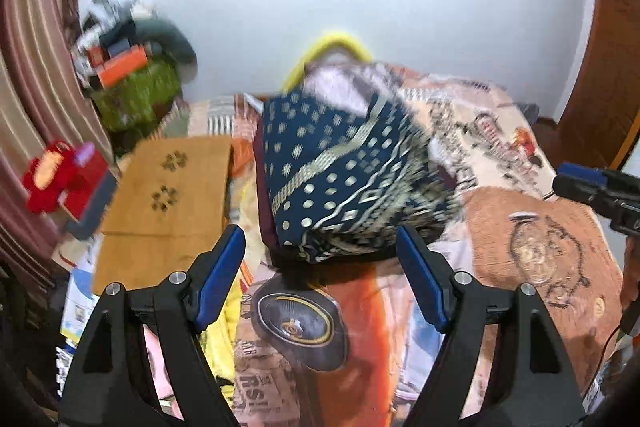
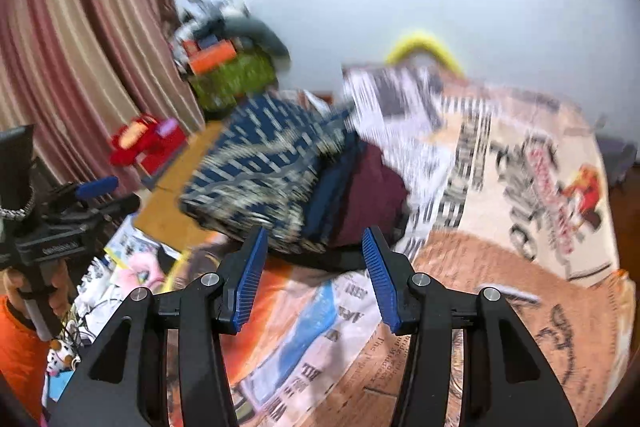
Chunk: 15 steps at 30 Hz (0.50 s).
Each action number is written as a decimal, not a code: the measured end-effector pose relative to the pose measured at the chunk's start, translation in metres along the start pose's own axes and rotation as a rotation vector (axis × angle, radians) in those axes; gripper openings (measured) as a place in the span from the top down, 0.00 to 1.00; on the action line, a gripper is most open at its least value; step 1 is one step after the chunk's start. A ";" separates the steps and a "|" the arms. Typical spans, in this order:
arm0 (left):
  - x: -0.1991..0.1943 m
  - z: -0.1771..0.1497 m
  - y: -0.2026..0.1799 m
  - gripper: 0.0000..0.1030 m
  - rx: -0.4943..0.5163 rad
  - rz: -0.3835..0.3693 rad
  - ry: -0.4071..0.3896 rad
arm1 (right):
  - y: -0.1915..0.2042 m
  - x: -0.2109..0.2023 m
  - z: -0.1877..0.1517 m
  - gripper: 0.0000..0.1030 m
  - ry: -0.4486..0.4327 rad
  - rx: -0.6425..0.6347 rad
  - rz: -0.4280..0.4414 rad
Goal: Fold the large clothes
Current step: 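Lower the folded hoodie onto the maroon stack and open both grippers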
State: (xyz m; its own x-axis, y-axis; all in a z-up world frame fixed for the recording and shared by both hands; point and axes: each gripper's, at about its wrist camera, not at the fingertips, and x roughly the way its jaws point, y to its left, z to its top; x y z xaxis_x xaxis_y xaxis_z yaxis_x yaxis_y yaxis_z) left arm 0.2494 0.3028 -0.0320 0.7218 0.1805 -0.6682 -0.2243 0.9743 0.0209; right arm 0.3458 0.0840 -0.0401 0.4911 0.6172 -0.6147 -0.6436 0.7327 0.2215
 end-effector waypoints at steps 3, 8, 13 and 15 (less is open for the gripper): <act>-0.063 0.003 -0.014 0.25 -0.019 -0.015 -0.122 | 0.027 -0.056 0.000 0.55 -0.128 -0.047 0.017; -0.167 -0.012 -0.043 0.25 -0.029 -0.051 -0.356 | 0.076 -0.143 -0.014 0.55 -0.386 -0.145 0.004; -0.239 -0.044 -0.076 0.25 -0.021 -0.006 -0.557 | 0.107 -0.193 -0.039 0.55 -0.543 -0.176 0.006; -0.259 -0.062 -0.087 0.25 -0.032 0.019 -0.620 | 0.113 -0.205 -0.051 0.53 -0.564 -0.163 0.023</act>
State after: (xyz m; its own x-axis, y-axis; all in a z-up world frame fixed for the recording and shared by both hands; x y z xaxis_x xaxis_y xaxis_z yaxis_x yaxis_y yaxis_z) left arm 0.0409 0.1633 0.0931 0.9613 0.2517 -0.1117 -0.2533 0.9674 0.0002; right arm 0.1422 0.0262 0.0719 0.6835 0.7226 -0.1030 -0.7180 0.6910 0.0829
